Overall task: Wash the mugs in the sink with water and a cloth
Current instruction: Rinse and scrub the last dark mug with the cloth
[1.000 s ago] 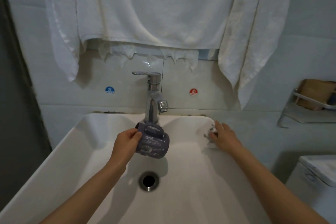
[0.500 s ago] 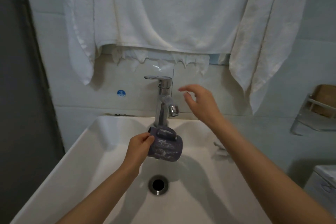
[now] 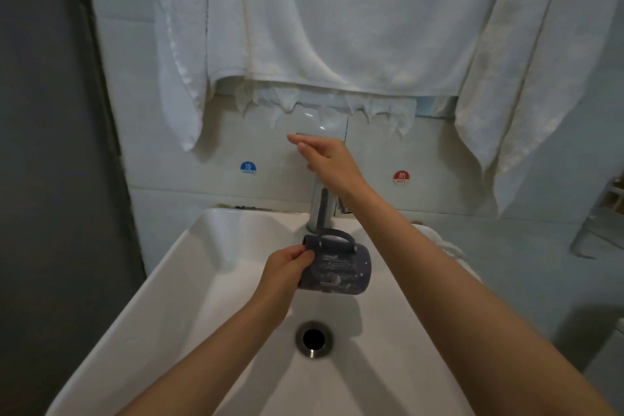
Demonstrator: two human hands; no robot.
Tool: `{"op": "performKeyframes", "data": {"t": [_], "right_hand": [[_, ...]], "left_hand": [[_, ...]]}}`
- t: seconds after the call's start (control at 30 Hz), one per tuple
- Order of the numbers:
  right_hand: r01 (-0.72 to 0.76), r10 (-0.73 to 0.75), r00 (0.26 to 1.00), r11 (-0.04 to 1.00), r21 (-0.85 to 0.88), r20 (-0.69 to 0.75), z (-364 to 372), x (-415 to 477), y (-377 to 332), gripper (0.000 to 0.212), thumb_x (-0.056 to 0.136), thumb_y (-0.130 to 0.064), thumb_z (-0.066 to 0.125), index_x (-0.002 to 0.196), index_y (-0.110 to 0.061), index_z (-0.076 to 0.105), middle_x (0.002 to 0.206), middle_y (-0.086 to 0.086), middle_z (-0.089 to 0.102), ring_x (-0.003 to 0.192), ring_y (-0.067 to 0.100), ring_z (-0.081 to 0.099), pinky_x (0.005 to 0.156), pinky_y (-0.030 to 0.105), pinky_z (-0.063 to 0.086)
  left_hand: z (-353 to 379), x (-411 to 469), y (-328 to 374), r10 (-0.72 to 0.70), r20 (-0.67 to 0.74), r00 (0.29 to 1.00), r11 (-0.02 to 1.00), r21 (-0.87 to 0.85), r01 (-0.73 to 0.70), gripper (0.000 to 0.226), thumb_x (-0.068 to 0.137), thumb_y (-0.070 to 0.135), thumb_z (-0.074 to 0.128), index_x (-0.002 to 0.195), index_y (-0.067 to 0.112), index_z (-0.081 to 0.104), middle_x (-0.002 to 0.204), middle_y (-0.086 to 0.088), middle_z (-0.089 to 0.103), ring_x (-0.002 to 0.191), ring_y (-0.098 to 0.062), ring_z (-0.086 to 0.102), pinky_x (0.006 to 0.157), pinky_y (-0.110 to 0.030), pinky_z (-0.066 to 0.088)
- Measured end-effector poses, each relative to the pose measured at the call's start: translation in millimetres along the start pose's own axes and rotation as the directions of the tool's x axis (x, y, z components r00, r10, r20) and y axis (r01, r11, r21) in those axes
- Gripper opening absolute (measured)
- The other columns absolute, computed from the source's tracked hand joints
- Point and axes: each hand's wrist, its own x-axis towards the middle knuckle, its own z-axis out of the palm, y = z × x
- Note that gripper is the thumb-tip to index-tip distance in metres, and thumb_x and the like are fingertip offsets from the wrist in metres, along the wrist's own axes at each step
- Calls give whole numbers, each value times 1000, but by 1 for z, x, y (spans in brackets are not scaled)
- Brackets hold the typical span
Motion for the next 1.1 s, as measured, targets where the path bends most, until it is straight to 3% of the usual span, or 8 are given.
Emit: {"op": "performKeyframes", "data": {"t": [0.2,0.33,0.4,0.77,1.1], "right_hand": [[-25,26,1000,999,40,-3,-5,6,-1,33,98,-16,46,129,-8,54,136,4,53,127,16,46,107,36,39],[-36,34,999,997,69,33,-7,8,0,34,98,-16,45,131,-9,52,138,5,51,125,17,47,92,25,45],[-42,38,998,996,85,46,-9,8,0,34,99,-16,44,131,-9,52,138,5,51,122,17,50,92,26,47],[-48,43,998,993,107,49,-9,10,1,35,99,-17,44,132,-10,51,137,4,52,115,14,55,86,22,47],[-54,47,997,991,119,57,-11,10,0,35,99,-16,43,132,-7,51,138,5,51,116,17,56,88,24,48]], "left_hand": [[-1,0,-1,-22,44,999,997,-71,25,20,96,7,44,96,4,64,92,-15,70,86,-28,66,79,-36,53],[0,-2,0,-23,82,996,996,-88,30,21,96,5,43,93,4,63,88,-14,69,81,-25,66,73,-31,54],[1,-3,0,-32,95,995,996,-84,40,21,96,5,43,92,4,63,87,-14,69,79,-25,66,70,-29,55],[2,-1,-1,-105,104,989,987,-112,117,18,96,7,45,95,2,62,92,-17,68,83,-29,66,75,-36,55],[2,-2,-3,-103,129,986,990,-81,114,18,96,9,46,97,4,63,92,-13,70,85,-26,68,69,-29,56]]}}
